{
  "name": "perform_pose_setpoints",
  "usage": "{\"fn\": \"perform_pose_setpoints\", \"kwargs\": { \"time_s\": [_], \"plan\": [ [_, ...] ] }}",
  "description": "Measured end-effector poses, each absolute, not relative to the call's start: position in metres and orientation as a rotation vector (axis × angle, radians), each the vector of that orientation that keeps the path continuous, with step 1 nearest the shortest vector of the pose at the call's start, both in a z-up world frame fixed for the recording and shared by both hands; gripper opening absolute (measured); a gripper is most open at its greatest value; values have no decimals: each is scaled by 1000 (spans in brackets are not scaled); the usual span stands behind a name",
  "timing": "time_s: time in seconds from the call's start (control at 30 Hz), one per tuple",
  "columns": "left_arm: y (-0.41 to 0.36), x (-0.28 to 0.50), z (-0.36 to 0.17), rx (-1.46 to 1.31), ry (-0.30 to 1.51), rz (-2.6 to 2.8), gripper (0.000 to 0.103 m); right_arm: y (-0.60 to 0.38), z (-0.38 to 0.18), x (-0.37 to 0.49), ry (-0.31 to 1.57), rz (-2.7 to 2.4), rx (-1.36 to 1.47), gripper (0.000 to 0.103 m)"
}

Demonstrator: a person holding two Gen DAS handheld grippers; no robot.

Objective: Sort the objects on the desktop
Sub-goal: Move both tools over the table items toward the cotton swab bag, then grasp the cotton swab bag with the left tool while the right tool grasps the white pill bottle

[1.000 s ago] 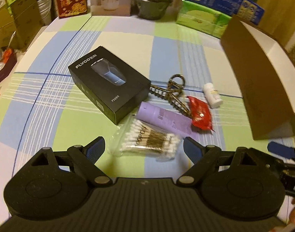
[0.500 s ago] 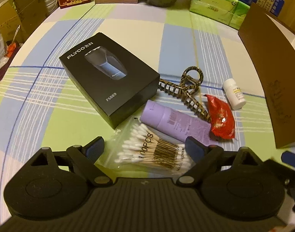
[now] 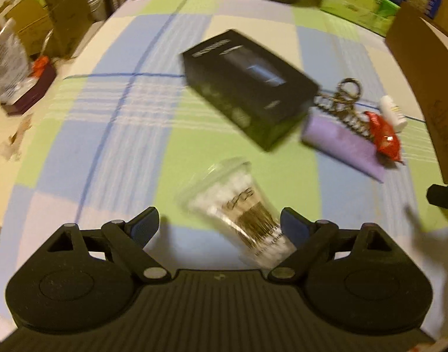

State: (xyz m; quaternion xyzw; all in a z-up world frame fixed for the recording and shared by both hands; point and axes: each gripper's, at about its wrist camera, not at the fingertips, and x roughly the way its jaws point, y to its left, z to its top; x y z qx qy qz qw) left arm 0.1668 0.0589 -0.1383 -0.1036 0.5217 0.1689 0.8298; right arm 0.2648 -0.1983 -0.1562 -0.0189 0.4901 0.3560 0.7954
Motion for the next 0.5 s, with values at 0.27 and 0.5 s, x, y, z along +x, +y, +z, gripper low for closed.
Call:
{"fn": "perform_pose_setpoints", "kwargs": {
  "time_s": [0.27,0.5],
  "plan": [
    [59,167,-138,-223,1106,372,79,-190,-156,263,1048,794,-67,80],
    [55,181,-147,-164,1095,319,40,-180,-151,260,1018,825,-89,80]
  ]
}}
